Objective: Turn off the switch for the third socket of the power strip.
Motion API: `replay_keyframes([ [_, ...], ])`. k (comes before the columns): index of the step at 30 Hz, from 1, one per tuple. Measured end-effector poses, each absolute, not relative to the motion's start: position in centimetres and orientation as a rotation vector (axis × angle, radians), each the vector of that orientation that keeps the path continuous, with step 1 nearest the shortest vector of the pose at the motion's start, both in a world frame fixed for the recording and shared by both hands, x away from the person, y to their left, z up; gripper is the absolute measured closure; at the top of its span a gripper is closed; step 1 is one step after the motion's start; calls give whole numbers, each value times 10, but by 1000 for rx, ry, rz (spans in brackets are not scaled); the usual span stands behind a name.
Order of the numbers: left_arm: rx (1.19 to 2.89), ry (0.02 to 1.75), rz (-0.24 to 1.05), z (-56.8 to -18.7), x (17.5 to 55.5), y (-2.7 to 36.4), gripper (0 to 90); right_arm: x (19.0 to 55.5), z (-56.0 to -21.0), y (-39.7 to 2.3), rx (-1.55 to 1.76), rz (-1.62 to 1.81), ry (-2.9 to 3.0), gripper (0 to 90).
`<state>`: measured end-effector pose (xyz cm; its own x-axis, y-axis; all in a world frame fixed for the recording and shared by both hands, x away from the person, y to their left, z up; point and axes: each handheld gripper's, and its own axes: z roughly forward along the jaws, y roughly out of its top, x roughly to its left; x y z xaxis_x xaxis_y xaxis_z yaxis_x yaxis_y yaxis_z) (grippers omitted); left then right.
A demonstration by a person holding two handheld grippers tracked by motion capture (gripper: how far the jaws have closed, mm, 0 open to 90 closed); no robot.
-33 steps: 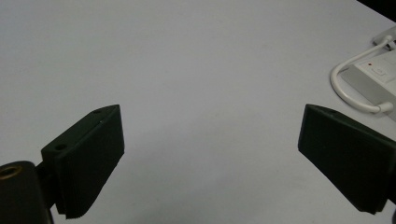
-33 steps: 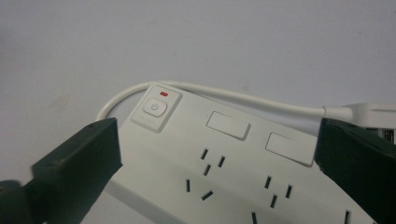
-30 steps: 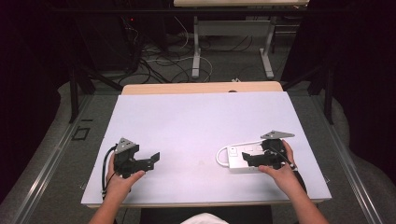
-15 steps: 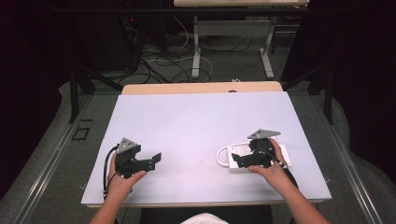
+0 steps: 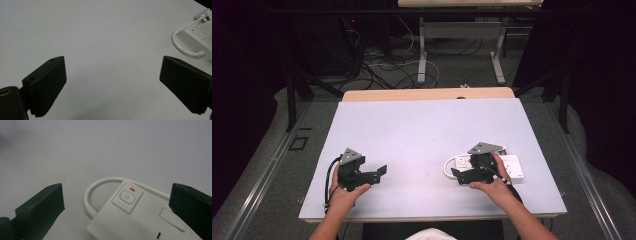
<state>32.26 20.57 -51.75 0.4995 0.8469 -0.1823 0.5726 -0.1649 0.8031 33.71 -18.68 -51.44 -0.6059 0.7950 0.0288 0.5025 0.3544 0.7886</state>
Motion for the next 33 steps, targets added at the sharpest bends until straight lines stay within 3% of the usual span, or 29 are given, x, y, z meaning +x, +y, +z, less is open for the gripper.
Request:
replay_keyframes([
  [33,1889,1161,383,-522,323,198,68,324,-537,-166,1049,1134,2323,0],
])
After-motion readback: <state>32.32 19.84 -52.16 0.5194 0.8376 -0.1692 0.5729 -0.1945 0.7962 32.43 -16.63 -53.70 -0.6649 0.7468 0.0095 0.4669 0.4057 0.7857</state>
